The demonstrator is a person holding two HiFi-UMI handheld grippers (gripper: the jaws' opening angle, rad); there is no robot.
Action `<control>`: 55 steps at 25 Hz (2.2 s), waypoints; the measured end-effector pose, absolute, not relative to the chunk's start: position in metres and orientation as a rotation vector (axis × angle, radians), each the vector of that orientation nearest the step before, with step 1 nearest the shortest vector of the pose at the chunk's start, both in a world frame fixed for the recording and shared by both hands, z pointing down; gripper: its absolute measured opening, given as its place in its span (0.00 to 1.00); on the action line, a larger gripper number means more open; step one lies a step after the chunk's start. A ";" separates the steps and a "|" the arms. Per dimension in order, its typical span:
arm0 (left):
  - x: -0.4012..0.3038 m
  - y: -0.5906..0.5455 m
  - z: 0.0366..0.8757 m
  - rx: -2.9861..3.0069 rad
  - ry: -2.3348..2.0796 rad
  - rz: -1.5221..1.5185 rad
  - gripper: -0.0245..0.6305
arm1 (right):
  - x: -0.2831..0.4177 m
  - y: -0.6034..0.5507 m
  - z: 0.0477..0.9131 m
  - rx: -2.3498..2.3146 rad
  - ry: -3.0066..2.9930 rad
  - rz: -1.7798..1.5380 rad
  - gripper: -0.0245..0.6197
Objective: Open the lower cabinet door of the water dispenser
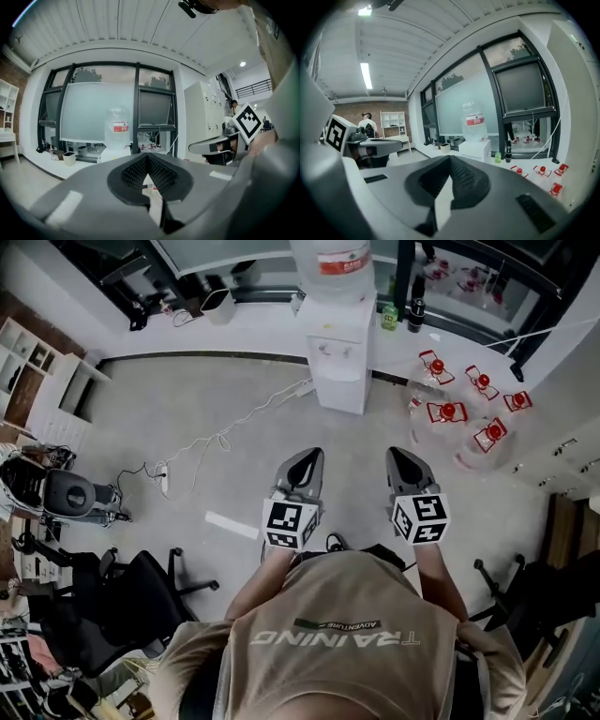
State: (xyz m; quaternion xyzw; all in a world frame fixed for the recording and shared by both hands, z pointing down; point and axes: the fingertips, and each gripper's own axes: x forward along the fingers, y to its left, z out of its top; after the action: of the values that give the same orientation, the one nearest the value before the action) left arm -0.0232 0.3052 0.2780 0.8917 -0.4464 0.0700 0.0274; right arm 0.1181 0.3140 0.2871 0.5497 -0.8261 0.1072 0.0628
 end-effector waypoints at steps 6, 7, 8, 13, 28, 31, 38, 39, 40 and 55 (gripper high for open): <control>-0.046 0.258 0.288 2.723 -1.329 0.226 0.03 | 0.095 0.273 0.306 1.611 -2.383 0.223 0.05; -0.047 0.250 0.291 2.713 -1.327 0.228 0.03 | 0.093 0.267 0.308 1.581 -2.363 0.186 0.05; -0.046 0.243 0.295 2.702 -1.327 0.233 0.03 | 0.093 0.261 0.311 1.556 -2.355 0.179 0.05; -0.028 0.193 0.325 2.624 -1.313 0.265 0.03 | 0.114 0.214 0.333 1.551 -2.380 0.321 0.05; 0.043 0.021 0.321 2.610 -1.420 0.463 0.03 | 0.164 0.042 0.372 1.210 -2.485 0.236 0.05; 0.048 0.014 0.335 2.566 -1.393 0.506 0.03 | 0.169 0.026 0.387 1.182 -2.492 0.316 0.05; 0.060 -0.013 0.354 2.549 -1.334 0.526 0.03 | 0.170 -0.003 0.403 1.157 -2.485 0.360 0.05; 0.065 -0.021 0.355 2.568 -1.320 0.522 0.03 | 0.171 -0.009 0.403 1.164 -2.487 0.358 0.05; 0.070 -0.029 0.355 2.588 -1.302 0.521 0.03 | 0.173 -0.017 0.402 1.178 -2.488 0.357 0.05; 0.096 -0.129 0.336 2.820 -0.897 0.443 0.03 | 0.169 -0.079 0.368 1.474 -2.297 0.439 0.05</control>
State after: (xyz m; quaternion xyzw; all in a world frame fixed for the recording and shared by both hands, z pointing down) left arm 0.0956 -0.1292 0.3355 0.9398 -0.2990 0.1476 0.0747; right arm 0.1689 -0.0787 0.3678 0.5237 -0.8163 0.1560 0.1873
